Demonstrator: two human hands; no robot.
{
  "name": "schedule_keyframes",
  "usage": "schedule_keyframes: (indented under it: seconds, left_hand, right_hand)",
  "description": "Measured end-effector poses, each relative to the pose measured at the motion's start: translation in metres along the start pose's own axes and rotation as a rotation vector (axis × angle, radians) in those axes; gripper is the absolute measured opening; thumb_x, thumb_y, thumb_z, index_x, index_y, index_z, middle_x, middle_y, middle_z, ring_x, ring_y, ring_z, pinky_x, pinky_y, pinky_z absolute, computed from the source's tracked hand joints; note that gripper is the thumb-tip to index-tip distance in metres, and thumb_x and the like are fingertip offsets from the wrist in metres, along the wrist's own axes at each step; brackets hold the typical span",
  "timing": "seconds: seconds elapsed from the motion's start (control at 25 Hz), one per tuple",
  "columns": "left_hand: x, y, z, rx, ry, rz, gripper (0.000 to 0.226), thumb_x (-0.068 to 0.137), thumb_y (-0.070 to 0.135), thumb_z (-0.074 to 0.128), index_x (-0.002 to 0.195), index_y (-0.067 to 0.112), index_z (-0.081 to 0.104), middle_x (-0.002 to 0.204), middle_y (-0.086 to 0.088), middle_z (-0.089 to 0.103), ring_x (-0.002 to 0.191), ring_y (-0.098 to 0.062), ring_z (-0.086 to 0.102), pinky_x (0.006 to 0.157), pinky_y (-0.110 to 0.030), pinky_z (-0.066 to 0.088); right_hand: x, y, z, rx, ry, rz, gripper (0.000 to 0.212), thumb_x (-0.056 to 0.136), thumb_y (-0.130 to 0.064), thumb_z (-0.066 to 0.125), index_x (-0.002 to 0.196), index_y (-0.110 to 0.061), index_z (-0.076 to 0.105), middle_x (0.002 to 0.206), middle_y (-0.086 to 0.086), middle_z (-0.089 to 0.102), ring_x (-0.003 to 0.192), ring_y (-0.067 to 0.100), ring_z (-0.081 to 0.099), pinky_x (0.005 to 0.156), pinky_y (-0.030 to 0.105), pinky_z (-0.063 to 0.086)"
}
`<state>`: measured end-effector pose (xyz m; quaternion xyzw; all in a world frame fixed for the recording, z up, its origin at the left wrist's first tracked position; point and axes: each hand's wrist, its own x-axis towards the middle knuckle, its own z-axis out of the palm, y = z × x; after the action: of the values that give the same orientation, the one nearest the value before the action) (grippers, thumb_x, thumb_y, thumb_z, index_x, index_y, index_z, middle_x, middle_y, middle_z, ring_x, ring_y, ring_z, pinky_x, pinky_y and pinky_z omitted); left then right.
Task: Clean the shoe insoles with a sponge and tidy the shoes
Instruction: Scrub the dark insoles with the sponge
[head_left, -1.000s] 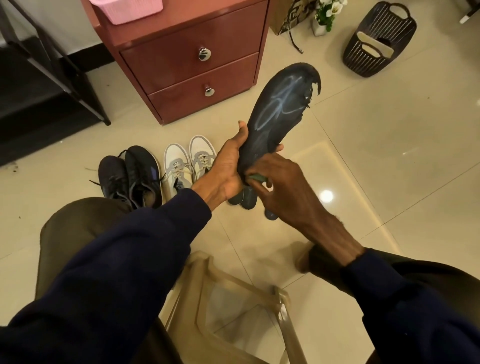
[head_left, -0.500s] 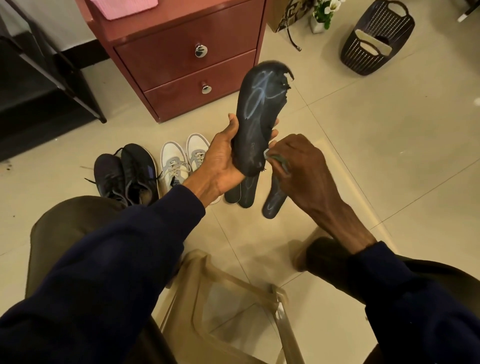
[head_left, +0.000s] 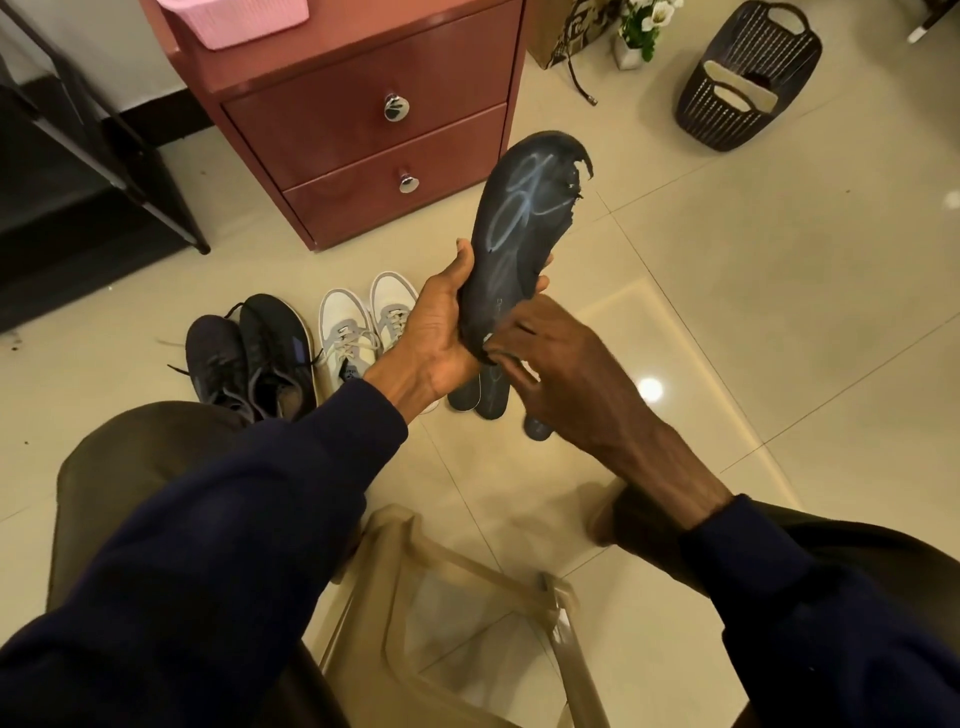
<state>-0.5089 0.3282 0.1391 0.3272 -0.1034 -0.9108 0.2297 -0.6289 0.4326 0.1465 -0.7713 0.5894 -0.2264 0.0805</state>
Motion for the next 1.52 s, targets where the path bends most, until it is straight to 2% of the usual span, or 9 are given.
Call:
schedule_keyframes:
  seconds: [0.16, 0.32, 0.52, 0.68, 0.84, 1.04, 1.24, 1.44, 1.52]
  left_hand:
    - [-0.004, 0.0, 0.006, 0.066, 0.019, -0.016, 0.053, 0.107, 0.047, 0.045, 0.136, 0.005, 0.06, 0.135, -0.017, 0.064, 0.123, -0.03, 0.06, 0.115, -0.042, 0.043]
    - [-0.002, -0.002, 0.0, 0.142, 0.017, -0.097, 0.064, 0.105, 0.051, 0.047, 0.148, 0.005, 0.05, 0.15, -0.018, 0.053, 0.136, -0.031, 0.053, 0.119, -0.043, 0.037]
    - [-0.003, -0.006, 0.004, 0.147, -0.006, -0.115, 0.047, 0.107, 0.04, 0.049, 0.135, 0.004, 0.06, 0.118, -0.015, 0.067, 0.107, -0.026, 0.063, 0.092, -0.041, 0.058]
    - [-0.002, -0.005, -0.001, 0.181, -0.012, -0.156, 0.057, 0.101, 0.044, 0.056, 0.142, 0.004, 0.056, 0.143, -0.021, 0.057, 0.136, -0.033, 0.052, 0.116, -0.04, 0.04]
    - [-0.003, -0.007, 0.002, 0.175, -0.007, -0.131, 0.045, 0.107, 0.041, 0.047, 0.13, 0.006, 0.063, 0.114, -0.015, 0.072, 0.1, -0.028, 0.072, 0.087, -0.043, 0.061]
    - [-0.004, -0.006, -0.003, 0.156, -0.008, -0.192, 0.057, 0.1, 0.042, 0.058, 0.141, 0.003, 0.056, 0.138, -0.017, 0.062, 0.134, -0.03, 0.055, 0.117, -0.04, 0.04]
    - [-0.001, -0.009, -0.002, 0.194, 0.011, -0.186, 0.045, 0.106, 0.04, 0.048, 0.135, 0.007, 0.059, 0.11, -0.015, 0.07, 0.093, -0.028, 0.07, 0.074, -0.037, 0.06]
    - [-0.002, -0.005, -0.003, 0.162, 0.047, -0.189, 0.038, 0.102, 0.036, 0.056, 0.126, 0.008, 0.064, 0.104, -0.009, 0.066, 0.092, -0.022, 0.065, 0.088, -0.037, 0.053]
    - [-0.002, -0.005, -0.004, 0.183, 0.019, -0.171, 0.042, 0.103, 0.036, 0.055, 0.13, 0.004, 0.063, 0.112, -0.014, 0.066, 0.092, -0.026, 0.065, 0.08, -0.04, 0.055]
  right_hand:
    - [0.006, 0.026, -0.008, -0.015, 0.188, 0.223, 0.02, 0.082, 0.001, 0.079, 0.101, 0.001, 0.074, 0.097, 0.018, 0.072, 0.088, 0.036, 0.066, 0.077, 0.047, 0.057]
    - [0.005, -0.008, 0.005, 0.004, 0.0, 0.004, 0.021, 0.074, 0.01, 0.081, 0.092, 0.002, 0.074, 0.09, 0.017, 0.07, 0.082, 0.034, 0.065, 0.078, 0.033, 0.05]
    - [0.005, 0.033, -0.013, -0.075, 0.214, 0.312, 0.019, 0.083, 0.005, 0.076, 0.102, 0.002, 0.075, 0.102, 0.018, 0.071, 0.096, 0.036, 0.065, 0.079, 0.046, 0.058]
    - [0.005, -0.002, 0.007, 0.011, 0.014, 0.024, 0.018, 0.077, 0.01, 0.078, 0.092, 0.001, 0.075, 0.091, 0.014, 0.07, 0.085, 0.031, 0.063, 0.074, 0.04, 0.054]
    - [0.006, 0.035, -0.012, -0.109, 0.266, 0.345, 0.024, 0.08, 0.005, 0.077, 0.103, 0.0, 0.075, 0.102, 0.018, 0.072, 0.096, 0.036, 0.065, 0.083, 0.043, 0.056]
    - [0.012, -0.018, 0.011, 0.001, 0.099, 0.057, 0.017, 0.076, 0.01, 0.077, 0.092, 0.004, 0.075, 0.093, 0.018, 0.071, 0.088, 0.035, 0.066, 0.079, 0.046, 0.056]
    - [0.011, 0.037, -0.011, -0.045, 0.306, 0.422, 0.018, 0.086, -0.001, 0.076, 0.103, -0.001, 0.075, 0.102, 0.016, 0.072, 0.097, 0.033, 0.067, 0.082, 0.049, 0.058]
    - [0.015, 0.003, 0.009, 0.012, 0.146, 0.139, 0.016, 0.087, -0.002, 0.075, 0.103, -0.001, 0.075, 0.101, 0.014, 0.073, 0.095, 0.03, 0.067, 0.086, 0.042, 0.055]
    - [0.014, 0.032, -0.001, -0.016, 0.228, 0.298, 0.02, 0.089, -0.005, 0.075, 0.108, -0.003, 0.075, 0.105, 0.013, 0.072, 0.099, 0.028, 0.067, 0.086, 0.045, 0.057]
